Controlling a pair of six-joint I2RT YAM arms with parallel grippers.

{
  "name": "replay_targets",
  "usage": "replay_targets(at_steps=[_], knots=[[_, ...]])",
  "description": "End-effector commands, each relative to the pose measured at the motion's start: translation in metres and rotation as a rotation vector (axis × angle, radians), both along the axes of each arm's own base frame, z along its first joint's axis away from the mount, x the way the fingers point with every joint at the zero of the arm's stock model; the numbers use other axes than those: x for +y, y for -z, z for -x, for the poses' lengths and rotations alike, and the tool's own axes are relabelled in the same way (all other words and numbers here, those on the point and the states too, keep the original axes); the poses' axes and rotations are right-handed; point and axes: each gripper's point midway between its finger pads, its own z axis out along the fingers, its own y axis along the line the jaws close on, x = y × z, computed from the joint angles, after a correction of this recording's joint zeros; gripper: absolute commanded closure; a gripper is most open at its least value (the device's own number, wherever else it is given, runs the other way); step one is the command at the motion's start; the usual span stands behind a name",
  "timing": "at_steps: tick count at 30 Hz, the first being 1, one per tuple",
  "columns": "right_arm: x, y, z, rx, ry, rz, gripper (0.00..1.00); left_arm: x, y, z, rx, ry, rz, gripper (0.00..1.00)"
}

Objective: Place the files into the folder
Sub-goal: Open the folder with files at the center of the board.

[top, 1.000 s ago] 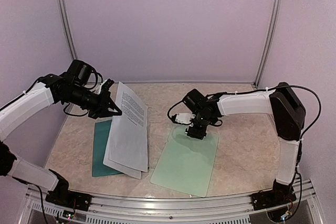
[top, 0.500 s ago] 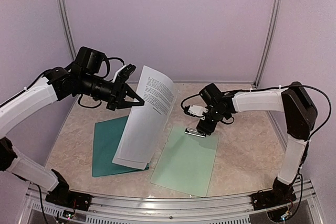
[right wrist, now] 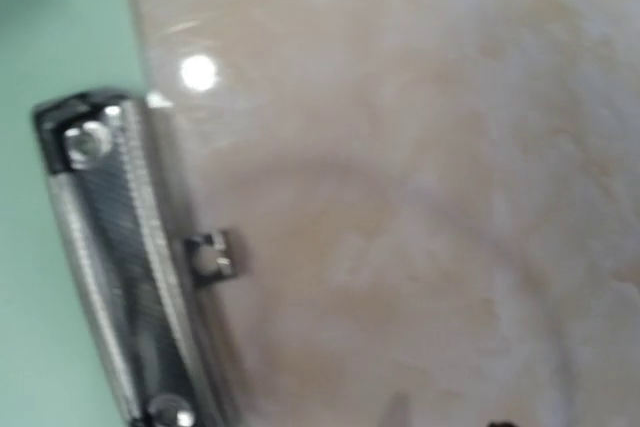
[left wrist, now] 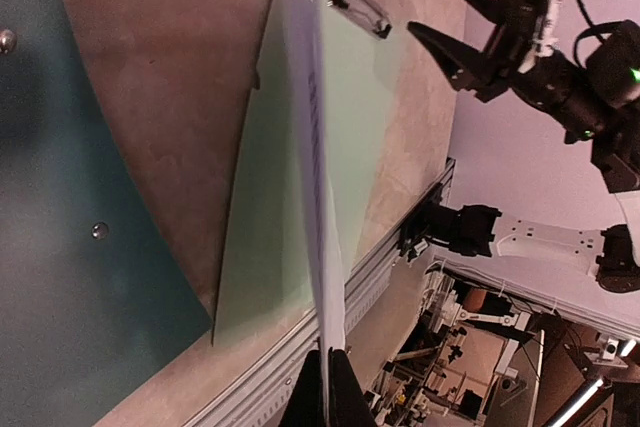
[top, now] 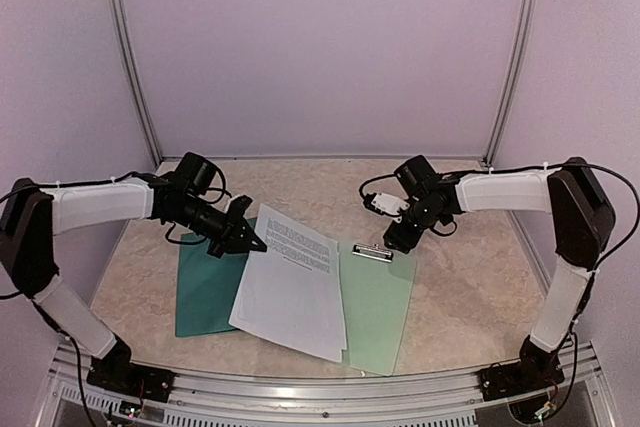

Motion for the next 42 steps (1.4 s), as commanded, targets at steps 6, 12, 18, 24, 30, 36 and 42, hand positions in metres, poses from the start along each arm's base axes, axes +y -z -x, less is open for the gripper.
replay_targets(at_steps=[6, 12, 18, 24, 30, 36, 42], knots=[[0.007, -0.01, 0.01, 0.039, -0.039, -0.04, 0.3, -0.011, 0.089, 0.015, 0.097, 0.131, -0.166, 1.0], [0.026, -0.001, 0.011, 0.062, -0.098, -0.016, 0.24, -0.007, 0.089, 0.014, 0.07, 0.127, -0.215, 1.0], [0.04, 0.014, 0.01, 0.092, -0.14, 0.026, 0.24, -0.007, 0.085, 0.014, 0.054, 0.129, -0.221, 1.0], [0.044, 0.027, 0.012, 0.124, -0.167, 0.042, 0.3, -0.008, 0.082, 0.014, 0.045, 0.132, -0.221, 1.0], [0.044, 0.04, 0.015, 0.149, -0.179, 0.052, 0.39, -0.01, 0.082, 0.014, 0.042, 0.136, -0.227, 1.0], [0.045, 0.043, 0.015, 0.168, -0.185, 0.025, 0.53, -0.012, 0.084, 0.015, 0.039, 0.145, -0.239, 1.0], [0.042, 0.04, 0.011, 0.18, -0.176, -0.004, 0.71, -0.014, 0.086, 0.015, 0.037, 0.15, -0.245, 1.0]])
